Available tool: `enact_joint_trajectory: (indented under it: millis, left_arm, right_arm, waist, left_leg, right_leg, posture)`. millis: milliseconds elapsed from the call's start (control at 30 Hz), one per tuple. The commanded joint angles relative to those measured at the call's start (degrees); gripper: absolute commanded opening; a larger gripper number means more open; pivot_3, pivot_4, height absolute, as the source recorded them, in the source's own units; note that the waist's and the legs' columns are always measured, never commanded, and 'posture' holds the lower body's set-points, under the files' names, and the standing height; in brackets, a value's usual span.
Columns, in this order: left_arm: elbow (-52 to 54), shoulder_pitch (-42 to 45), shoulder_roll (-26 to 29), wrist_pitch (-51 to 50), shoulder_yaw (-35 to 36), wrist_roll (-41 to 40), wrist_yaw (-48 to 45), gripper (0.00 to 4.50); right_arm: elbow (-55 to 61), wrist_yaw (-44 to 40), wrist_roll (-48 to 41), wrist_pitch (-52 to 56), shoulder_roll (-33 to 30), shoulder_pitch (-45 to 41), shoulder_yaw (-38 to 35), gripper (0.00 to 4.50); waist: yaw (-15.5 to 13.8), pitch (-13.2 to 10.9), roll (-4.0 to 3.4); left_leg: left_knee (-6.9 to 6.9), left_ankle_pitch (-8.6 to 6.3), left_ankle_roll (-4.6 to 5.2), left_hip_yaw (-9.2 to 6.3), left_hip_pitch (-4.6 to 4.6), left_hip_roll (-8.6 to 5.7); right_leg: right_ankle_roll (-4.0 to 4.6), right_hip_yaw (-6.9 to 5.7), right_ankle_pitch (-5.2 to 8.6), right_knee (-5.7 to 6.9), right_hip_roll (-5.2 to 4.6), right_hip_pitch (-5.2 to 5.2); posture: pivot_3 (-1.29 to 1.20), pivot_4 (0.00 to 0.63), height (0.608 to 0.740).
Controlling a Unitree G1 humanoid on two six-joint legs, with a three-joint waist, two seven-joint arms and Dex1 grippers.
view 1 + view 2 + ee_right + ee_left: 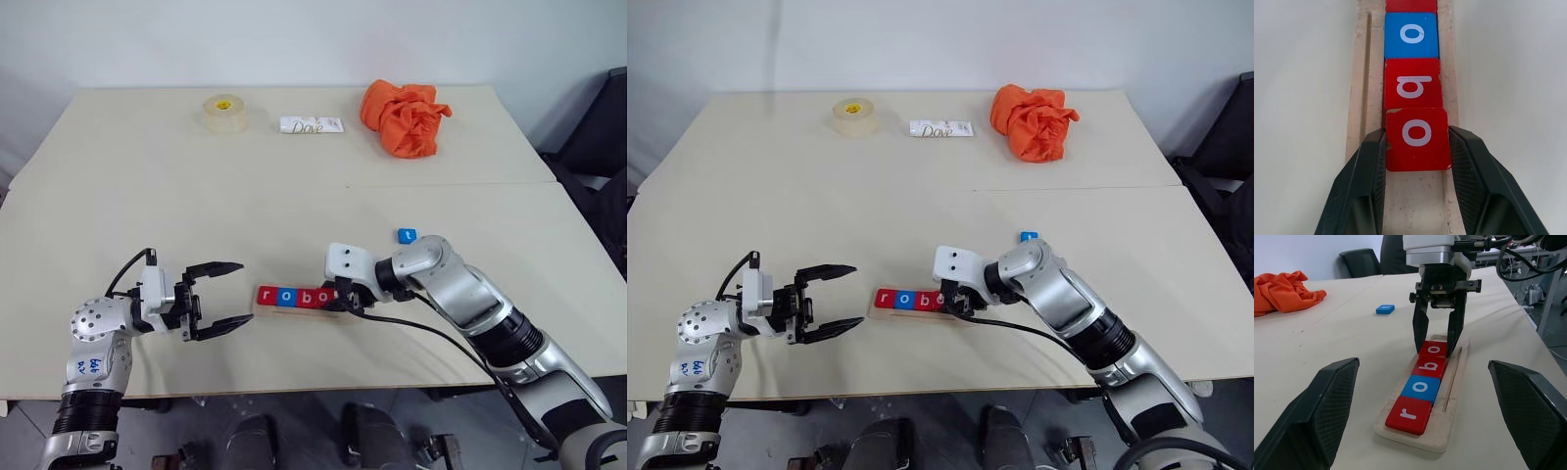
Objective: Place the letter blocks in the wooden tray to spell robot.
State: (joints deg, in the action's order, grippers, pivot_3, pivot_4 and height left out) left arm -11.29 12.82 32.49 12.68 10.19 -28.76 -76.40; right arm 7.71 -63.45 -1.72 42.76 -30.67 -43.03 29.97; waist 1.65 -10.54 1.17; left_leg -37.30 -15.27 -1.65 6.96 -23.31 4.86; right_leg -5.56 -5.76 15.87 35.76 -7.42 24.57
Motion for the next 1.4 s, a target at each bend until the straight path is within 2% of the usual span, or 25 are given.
enact_joint_trajectory:
  millis: [33,467,1167,1400]
  left_arm:
    - [0.9,0.4,-0.1,0.6,0.0,-0.5,0.1,4.50]
    - [0.3,1.2,-0.8,0.9,-0.5,-0.2,-0.1,4.50]
    - [0.6,1.0,-0.5,0.8,-0.4,-0.2,0.3,4.50]
    - [0.2,1.5,-0.6,1.0,-0.4,-0.1,0.3,4.50]
  right_arm:
    - [3.5,0.3,-1.4,1.0,-0.4,-1.3,-2.6,1.45]
    - [7.8,2.8,-2.6,4.7,-1.9,1.8,-2.6,1.45]
    - [5.7,4.2,-2.5,3.6,0.0,2.0,-1.1,1.45]
    - [6.8,4.0,-2.8,4.4,-0.4,1.1,-1.7,3.85]
  waist:
    - [0.0,0.0,0.00]
    - [0.0,0.0,0.00]
    - [0.0,0.0,0.00]
    - [0.0,0.0,0.00]
  left_leg:
    - [0.00,0.00,0.00,0.00,0.00,0.00]
    - [0.02,0.00,0.00,-0.01,-0.01,0.00]
    - [0.02,0.00,0.00,-0.01,-0.01,0.00]
    - [0.02,0.00,0.00,-0.01,-0.01,0.00]
  right_leg:
    - [0.00,0.00,0.00,0.00,0.00,0.00]
    - [0.00,0.00,0.00,-0.03,0.00,0.00]
    - [0.00,0.00,0.00,-0.04,0.00,0.00]
    - [0.00,0.00,0.00,-0.04,0.00,0.00]
  posture:
    - [0.00,0.150,0.740]
    - [0.00,0.150,0.740]
    - [0.00,0.150,0.740]
    - [0.00,0.150,0.740]
